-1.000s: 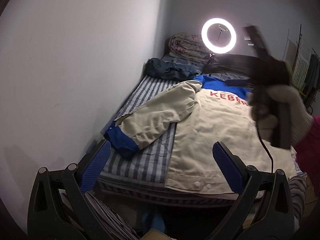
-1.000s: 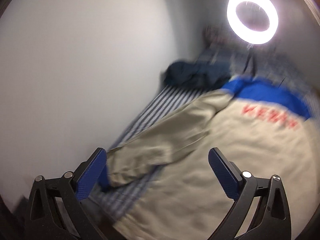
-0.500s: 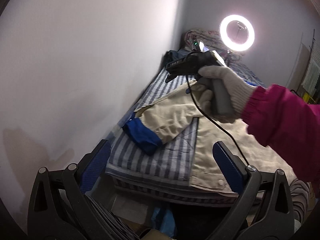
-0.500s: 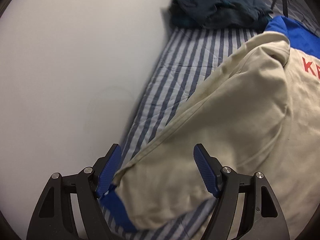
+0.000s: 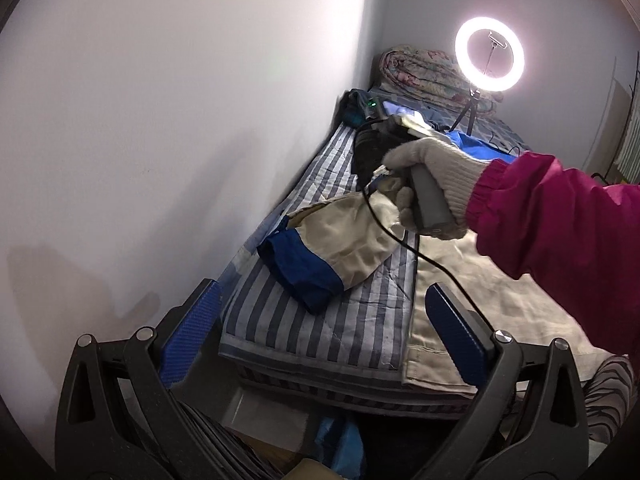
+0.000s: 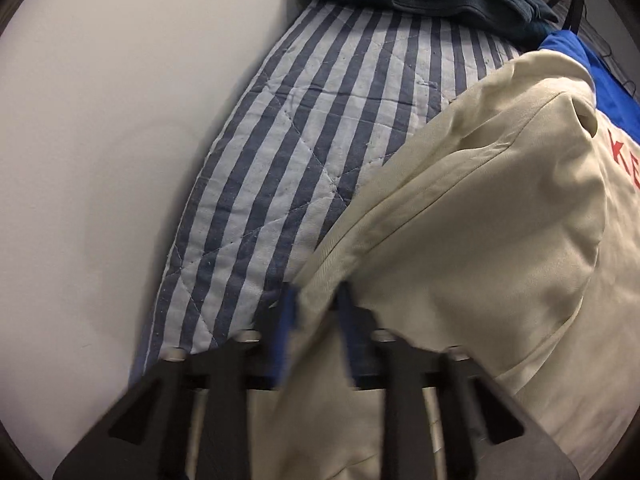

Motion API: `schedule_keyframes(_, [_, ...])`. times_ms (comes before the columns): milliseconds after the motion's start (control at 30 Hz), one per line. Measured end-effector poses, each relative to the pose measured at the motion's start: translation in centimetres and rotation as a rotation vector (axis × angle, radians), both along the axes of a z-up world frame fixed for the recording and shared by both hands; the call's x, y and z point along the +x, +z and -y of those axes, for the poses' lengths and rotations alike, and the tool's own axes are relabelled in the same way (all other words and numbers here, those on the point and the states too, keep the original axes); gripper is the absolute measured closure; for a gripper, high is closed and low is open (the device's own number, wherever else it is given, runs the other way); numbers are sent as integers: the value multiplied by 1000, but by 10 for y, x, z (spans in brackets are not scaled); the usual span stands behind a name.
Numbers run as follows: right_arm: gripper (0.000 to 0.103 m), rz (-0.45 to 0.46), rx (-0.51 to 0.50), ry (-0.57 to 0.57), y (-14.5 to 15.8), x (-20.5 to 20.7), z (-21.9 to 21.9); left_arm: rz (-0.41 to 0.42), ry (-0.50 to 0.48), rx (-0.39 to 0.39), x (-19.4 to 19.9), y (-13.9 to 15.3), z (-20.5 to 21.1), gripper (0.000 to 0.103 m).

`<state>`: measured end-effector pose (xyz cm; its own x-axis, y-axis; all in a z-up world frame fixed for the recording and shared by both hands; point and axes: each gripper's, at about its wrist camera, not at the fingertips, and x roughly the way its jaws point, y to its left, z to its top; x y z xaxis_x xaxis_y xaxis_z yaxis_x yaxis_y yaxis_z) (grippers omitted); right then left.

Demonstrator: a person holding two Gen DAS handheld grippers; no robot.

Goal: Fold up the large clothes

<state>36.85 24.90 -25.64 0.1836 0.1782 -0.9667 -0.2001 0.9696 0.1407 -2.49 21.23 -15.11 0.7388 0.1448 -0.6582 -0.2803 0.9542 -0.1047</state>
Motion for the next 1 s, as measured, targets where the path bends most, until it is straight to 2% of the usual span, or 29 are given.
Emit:
schedule_keyframes(67, [97, -5, 62, -3, 4, 4, 12, 7, 1, 12, 3, 1, 1, 0])
schedule_keyframes(200, [98, 8, 213, -4, 30, -6, 49, 20, 3, 24, 8, 6, 1, 0])
schedule_keyframes(333, [99, 26, 392, -27, 59, -28, 106, 29, -6, 34, 15, 8, 3, 0])
schedule_keyframes(400, [99, 29, 481, -48, 66, -41, 138, 34, -14, 37, 21, 9, 5, 0])
schedule_keyframes(567, [99, 23, 585, -135, 60, -74, 219, 43, -47, -12, 39, 7, 8, 0])
schedule_keyframes(633, [99, 18, 572, -157, 48, -85, 243, 35, -64, -43, 50, 2, 8, 0])
schedule_keyframes(700, [99, 7, 516, -170, 41, -91, 261, 24, -76, -77, 62, -5, 7, 0])
schedule_keyframes(833, [98, -59, 417, -178, 17, -98, 277, -27, -129, -139, 89, -21, 8, 0])
schedule_keyframes(933, [94, -21, 250, -123, 25, -98, 283, -61, -171, -190, 113, -33, 9, 0])
schedule_keyframes(1000, [89, 22, 225, -119, 38, -94, 293, -78, -181, -207, 126, -40, 9, 0])
